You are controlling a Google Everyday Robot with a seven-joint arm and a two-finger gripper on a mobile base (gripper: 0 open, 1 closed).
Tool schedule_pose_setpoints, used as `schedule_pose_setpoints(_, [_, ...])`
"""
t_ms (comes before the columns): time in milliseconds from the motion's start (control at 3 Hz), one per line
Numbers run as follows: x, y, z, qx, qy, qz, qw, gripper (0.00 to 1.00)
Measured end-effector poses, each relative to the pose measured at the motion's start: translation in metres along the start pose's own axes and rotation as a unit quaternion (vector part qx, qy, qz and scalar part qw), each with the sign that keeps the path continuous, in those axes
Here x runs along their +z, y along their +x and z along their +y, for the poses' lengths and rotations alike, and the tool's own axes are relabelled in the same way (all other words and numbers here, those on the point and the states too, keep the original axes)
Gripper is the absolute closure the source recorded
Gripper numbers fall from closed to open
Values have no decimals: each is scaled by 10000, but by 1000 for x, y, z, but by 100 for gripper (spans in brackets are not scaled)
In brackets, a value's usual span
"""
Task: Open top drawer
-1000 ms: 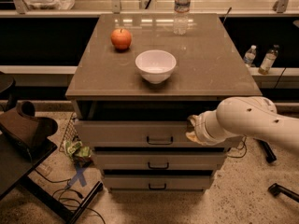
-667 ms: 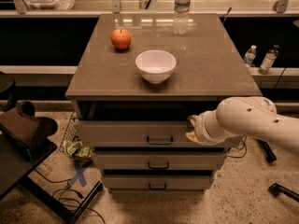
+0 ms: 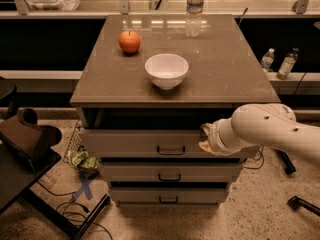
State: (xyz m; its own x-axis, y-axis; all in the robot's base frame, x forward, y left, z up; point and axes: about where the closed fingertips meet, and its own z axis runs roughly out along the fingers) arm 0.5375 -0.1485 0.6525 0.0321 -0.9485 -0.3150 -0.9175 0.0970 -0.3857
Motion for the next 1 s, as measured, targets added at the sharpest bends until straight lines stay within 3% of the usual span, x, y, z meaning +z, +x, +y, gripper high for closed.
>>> schedule_pose_setpoints(333, [0,0,0,0,0,0,10000,76])
schedule_pose_setpoints(667, [0,0,0,0,0,0,10000,44])
schedule_pose_setpoints(1000, [0,0,0,0,0,0,10000,22])
